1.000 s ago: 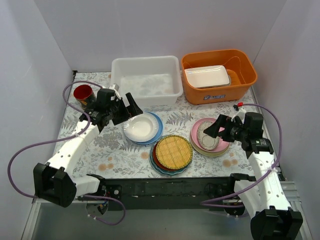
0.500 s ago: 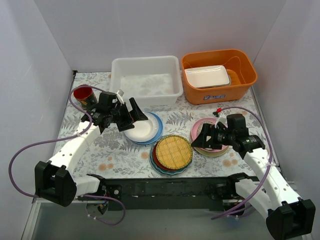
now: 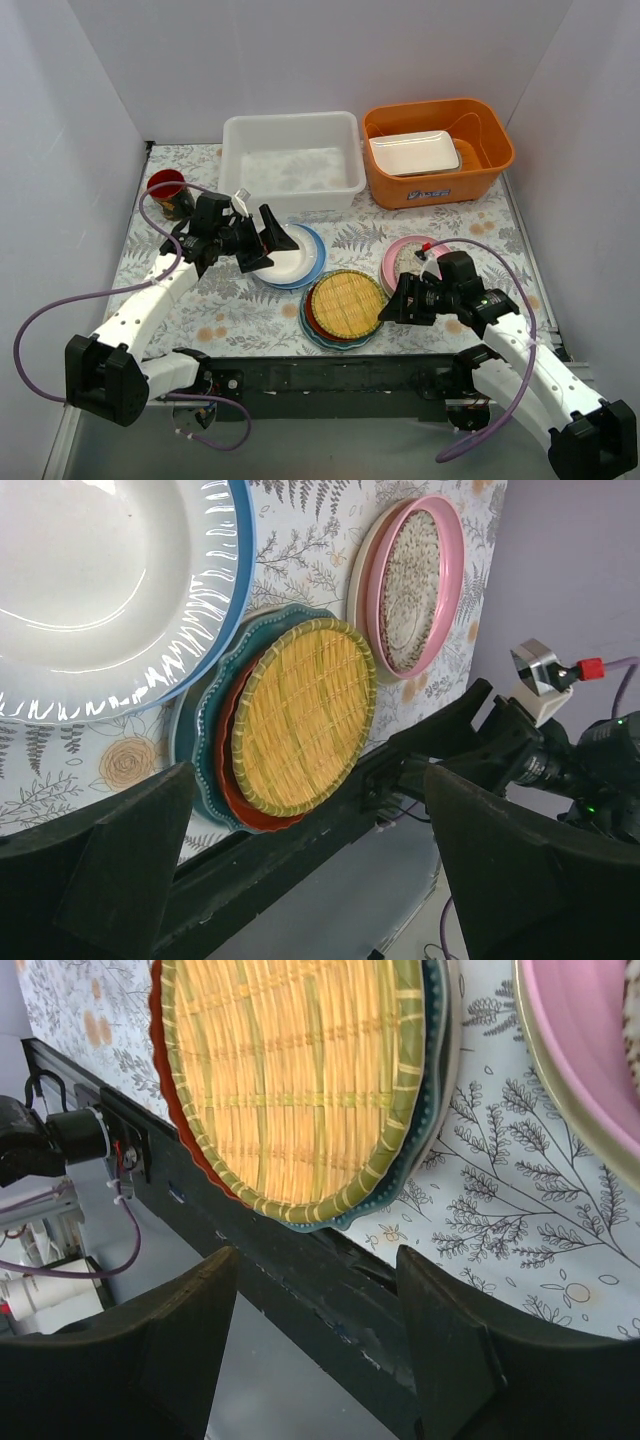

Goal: Place the plates into the plastic bin on the countertop
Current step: Pick up the plate from the corner of the board.

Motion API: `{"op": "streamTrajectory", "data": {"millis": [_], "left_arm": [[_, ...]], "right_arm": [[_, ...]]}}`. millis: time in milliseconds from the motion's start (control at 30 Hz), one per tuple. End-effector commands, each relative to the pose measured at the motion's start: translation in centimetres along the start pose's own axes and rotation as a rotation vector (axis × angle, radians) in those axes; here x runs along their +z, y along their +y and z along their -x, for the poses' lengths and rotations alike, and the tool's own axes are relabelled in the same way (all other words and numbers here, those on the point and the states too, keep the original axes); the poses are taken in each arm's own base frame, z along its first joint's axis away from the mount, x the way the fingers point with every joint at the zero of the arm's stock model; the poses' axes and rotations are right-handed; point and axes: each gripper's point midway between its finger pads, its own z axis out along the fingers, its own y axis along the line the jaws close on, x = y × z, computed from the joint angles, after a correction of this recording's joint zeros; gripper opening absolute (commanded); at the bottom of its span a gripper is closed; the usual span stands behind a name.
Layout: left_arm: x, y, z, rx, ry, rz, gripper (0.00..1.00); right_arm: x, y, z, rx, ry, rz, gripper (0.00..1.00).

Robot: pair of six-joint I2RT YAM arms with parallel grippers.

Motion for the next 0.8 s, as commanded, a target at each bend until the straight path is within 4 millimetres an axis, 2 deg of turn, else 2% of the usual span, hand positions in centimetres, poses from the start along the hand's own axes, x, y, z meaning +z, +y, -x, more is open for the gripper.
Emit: {"op": "streamTrajectory", "data": {"millis": [0,167,500,633,767], "left_arm": [[-0.7,-1.1,-1.0,0.006,0.011,-0.056,0.98],[-0.5,-1.3,-1.3,-0.002,0.016,-0.069,0.98],[-0.4,-1.2,-1.9,0.003,0.031,-0.078,0.98],[-0.2,-0.9,-2.2,-0.006,0.037,-0.079,0.98],[-0.2,-0.7,-2.5,-0.014,0.038,-0.085,0.98]], "right_arm": [[0.9,0.0,0.3,0.020,-0.011,0.006,0.70],[1.8,-1.2,0.3,0.030,-0.005,-0.030,0.63],[2.7,-1.3,1.5,0.014,-0.007,-0.038,0.57],[3.1,-1.3,1.6,0.019,0.001,-0.031,0.49],[3.3,-1.6,1.7,0.023,0.009,-0.044,0.47]]}}
